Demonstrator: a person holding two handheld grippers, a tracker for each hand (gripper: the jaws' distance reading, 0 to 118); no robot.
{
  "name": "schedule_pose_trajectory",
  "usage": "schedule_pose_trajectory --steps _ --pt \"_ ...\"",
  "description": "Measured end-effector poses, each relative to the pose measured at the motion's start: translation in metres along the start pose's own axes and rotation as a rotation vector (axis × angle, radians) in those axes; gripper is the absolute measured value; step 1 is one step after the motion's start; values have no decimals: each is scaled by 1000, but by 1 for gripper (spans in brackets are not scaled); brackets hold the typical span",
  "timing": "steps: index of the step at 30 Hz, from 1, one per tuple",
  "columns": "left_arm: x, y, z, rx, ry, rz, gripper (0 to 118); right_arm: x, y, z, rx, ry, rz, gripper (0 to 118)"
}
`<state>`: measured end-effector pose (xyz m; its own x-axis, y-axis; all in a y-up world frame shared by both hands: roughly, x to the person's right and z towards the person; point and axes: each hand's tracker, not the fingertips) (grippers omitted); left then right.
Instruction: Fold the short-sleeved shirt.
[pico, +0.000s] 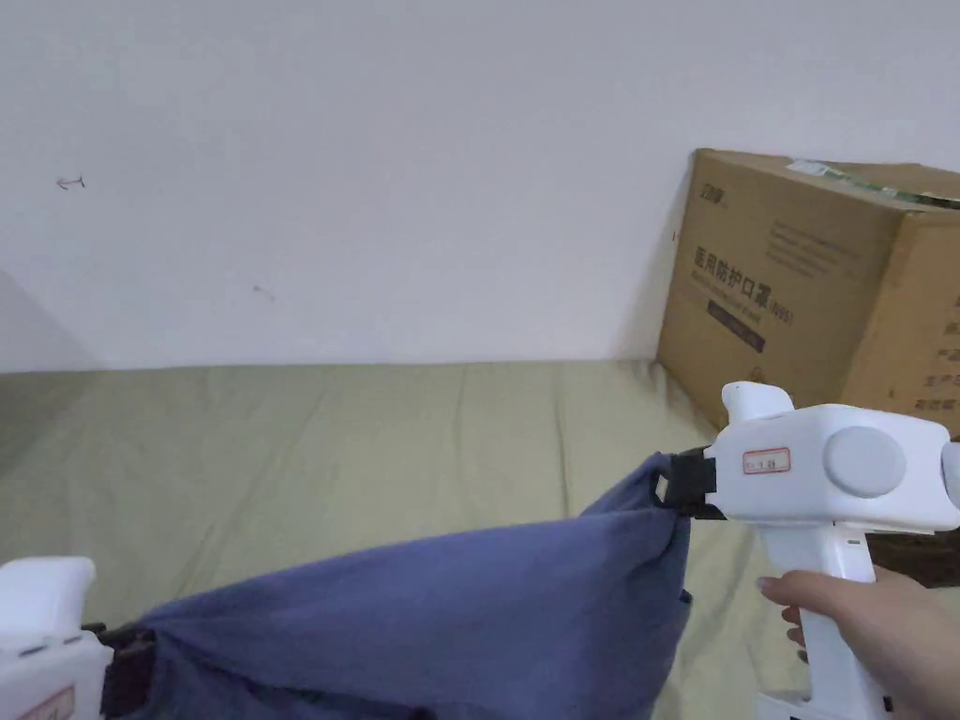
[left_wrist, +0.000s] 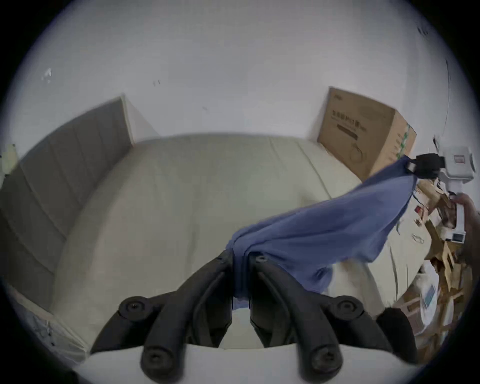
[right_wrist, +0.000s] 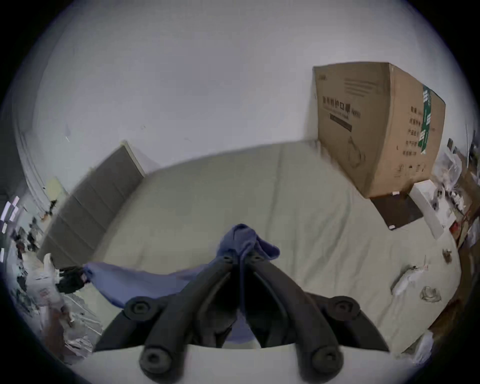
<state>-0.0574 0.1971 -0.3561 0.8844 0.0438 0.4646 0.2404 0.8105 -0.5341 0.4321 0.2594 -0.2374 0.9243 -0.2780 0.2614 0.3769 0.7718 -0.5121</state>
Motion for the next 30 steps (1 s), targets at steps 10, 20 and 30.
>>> schedule_pose_trajectory --steps 10,20,30 --pt "-25 118 35 129 65 -63 10 -72 79 32 127 26 39 2" --pt "-26 184 -33 190 167 -121 10 -94 155 -41 161 -72 120 2" --pt "-5 149 -126 154 295 -212 10 -60 105 -142 99 -131 77 2"
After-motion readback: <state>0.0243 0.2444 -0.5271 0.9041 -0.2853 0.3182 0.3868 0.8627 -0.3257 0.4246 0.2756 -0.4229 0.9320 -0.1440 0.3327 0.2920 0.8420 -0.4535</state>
